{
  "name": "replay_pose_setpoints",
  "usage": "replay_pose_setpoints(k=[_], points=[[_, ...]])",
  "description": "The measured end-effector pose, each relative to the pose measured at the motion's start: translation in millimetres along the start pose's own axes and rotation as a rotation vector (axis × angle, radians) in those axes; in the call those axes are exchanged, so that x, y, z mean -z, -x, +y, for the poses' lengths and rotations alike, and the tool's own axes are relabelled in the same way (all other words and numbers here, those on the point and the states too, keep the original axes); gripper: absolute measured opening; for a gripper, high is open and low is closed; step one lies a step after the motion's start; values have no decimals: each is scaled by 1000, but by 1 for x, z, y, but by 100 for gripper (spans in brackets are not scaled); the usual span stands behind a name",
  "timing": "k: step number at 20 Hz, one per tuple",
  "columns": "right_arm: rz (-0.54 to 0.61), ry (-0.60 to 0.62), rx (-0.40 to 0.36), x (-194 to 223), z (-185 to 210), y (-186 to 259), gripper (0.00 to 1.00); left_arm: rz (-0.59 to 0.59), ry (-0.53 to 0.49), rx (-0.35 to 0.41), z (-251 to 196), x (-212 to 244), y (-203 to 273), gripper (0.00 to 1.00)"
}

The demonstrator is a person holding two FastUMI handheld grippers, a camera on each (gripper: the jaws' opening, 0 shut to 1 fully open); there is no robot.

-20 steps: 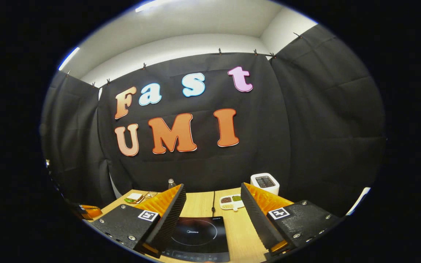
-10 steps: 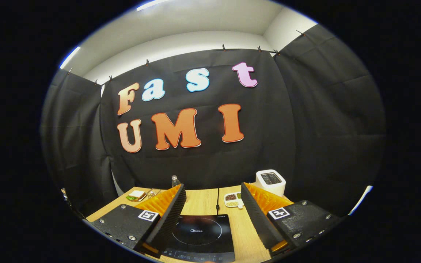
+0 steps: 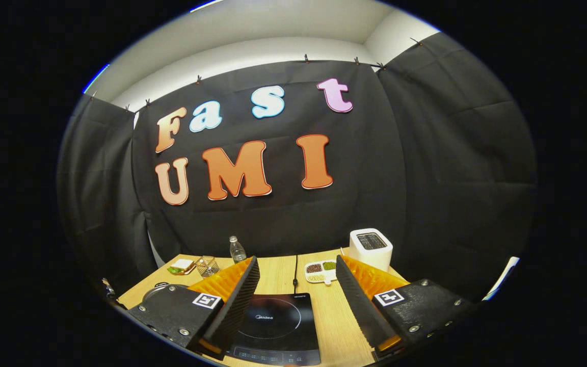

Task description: First push the handle of the pot to place it horizontally, then grasp the pot with both hands and set it on the induction cooktop.

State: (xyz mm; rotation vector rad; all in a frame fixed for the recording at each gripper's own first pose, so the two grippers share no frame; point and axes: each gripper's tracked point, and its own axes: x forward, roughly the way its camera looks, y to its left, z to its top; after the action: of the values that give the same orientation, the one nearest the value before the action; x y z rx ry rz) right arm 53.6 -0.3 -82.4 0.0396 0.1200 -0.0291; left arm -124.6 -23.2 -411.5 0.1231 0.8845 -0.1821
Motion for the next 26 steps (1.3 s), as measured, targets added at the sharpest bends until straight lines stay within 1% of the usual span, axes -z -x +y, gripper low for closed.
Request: replay_pose_setpoints(k=[3, 7, 18, 26], points=[[2, -2, 24, -1, -8, 0, 94, 22, 1, -14, 4, 0, -9, 2], [-4, 15, 51, -3, -18, 5, 94, 13, -25, -17, 4, -13, -24, 2], [-8, 10, 117, -5, -50, 9, 94, 23, 6, 11, -6, -27, -45, 2], [-4, 15, 161, -4, -72, 11, 94, 17, -14, 23, -16, -39, -73, 2]])
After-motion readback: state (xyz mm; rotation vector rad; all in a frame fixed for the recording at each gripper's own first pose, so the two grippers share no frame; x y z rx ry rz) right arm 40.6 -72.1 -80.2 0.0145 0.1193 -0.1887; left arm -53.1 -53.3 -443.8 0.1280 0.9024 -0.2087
